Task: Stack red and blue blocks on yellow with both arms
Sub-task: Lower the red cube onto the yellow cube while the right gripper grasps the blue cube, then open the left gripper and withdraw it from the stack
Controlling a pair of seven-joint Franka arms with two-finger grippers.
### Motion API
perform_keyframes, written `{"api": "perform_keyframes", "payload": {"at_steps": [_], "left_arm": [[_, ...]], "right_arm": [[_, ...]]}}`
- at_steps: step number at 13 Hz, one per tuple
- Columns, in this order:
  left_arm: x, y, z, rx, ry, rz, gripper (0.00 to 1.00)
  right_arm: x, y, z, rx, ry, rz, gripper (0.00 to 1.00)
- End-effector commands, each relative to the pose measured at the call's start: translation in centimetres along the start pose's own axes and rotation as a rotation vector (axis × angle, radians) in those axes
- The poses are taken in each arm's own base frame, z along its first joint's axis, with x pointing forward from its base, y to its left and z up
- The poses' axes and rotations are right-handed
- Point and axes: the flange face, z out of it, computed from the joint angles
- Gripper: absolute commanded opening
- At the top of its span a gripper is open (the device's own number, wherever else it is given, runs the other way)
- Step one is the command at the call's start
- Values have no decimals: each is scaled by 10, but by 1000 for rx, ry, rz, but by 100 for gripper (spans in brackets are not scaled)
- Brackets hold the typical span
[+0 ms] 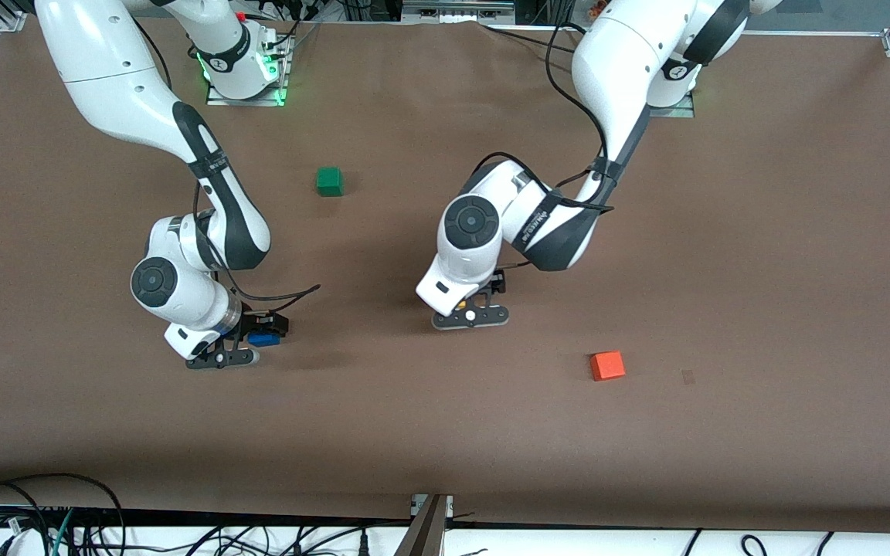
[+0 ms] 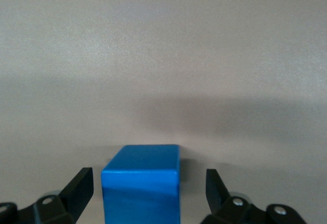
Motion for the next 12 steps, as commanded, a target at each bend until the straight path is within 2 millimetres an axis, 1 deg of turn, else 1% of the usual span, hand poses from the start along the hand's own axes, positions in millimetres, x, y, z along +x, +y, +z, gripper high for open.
{"api": "perform_keyframes", "payload": {"at_steps": [1,2,4,5,6,7,8,9,10,11,12], "left_arm": [[28,-41,-43,24,-14,14,100],[42,-66,-72,20,-6,35,100],[69,-127,-129,25,-6,96,100],[81,-162,-163,21,14,124,100],[97,-202,-183,22,21,139,100],[106,-240,-198,19,5,143,100],[111,-275,-214,18,-14,153,100],[117,-309,-223,19,-27,167,100],[121,-340,-238,19,-23,184,100],[124,-365,-248,16,-17,192,100],[124,-378,-253,19,-22,195,100]], "right_arm": [[1,0,-12,13,-14,18,85],[1,0,-12,13,-14,16,76],[1,-1,-12,13,-14,15,62],[1,-1,-12,13,-16,12,55],[1,0,-12,13,-16,11,48],[1,-1,-12,12,-16,9,40],[2,-1,-13,12,-14,10,35],[6,-6,-19,15,-8,6,34],[13,-13,-31,20,-13,0,34],[23,-25,-51,25,-16,-3,34],[34,-34,-69,26,-31,13,34]]}}
